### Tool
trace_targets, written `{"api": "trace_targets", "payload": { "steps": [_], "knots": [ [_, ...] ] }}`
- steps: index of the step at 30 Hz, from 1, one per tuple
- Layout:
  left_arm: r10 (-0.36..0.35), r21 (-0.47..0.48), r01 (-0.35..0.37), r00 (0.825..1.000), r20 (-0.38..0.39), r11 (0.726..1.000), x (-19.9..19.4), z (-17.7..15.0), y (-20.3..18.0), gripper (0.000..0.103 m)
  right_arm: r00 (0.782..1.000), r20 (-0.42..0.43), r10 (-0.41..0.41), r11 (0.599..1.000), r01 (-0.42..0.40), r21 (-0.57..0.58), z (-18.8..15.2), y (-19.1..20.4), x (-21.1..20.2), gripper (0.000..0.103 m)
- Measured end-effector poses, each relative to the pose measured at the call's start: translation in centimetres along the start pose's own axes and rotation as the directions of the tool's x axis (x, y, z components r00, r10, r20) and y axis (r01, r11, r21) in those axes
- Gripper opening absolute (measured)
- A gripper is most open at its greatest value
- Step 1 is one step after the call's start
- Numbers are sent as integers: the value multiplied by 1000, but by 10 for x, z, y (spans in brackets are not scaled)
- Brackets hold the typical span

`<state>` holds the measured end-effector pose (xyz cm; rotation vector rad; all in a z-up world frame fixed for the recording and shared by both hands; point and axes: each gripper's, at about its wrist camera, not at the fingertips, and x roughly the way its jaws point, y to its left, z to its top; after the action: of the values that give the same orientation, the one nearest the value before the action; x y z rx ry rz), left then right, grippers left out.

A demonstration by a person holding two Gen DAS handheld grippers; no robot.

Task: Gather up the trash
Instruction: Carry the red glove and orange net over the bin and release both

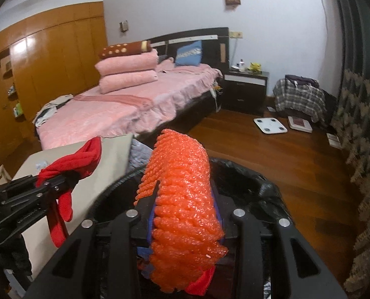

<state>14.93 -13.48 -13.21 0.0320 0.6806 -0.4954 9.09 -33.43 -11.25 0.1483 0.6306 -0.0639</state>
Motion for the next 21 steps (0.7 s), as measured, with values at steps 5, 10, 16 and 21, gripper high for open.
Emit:
{"api": "trace_targets", "payload": {
  "steps": [5,10,16,21],
  "knots": [
    [-17,17,17,1000,-21,1000,18,-1,-13,15,1000,-15,-18,1000,19,17,-7,-14,6,35],
    [-33,27,34,999,-38,999,33,1,-20,22,999,-31,-36,999,37,27,-11,-25,13,40],
    [-68,17,69,997,-39,997,34,-2,-17,63,996,-64,-68,997,70,30,-16,-35,22,57],
    [-58,-13,58,998,-27,998,25,-1,-6,78,995,-74,-73,997,75,25,-19,-34,23,83]
  ]
}}
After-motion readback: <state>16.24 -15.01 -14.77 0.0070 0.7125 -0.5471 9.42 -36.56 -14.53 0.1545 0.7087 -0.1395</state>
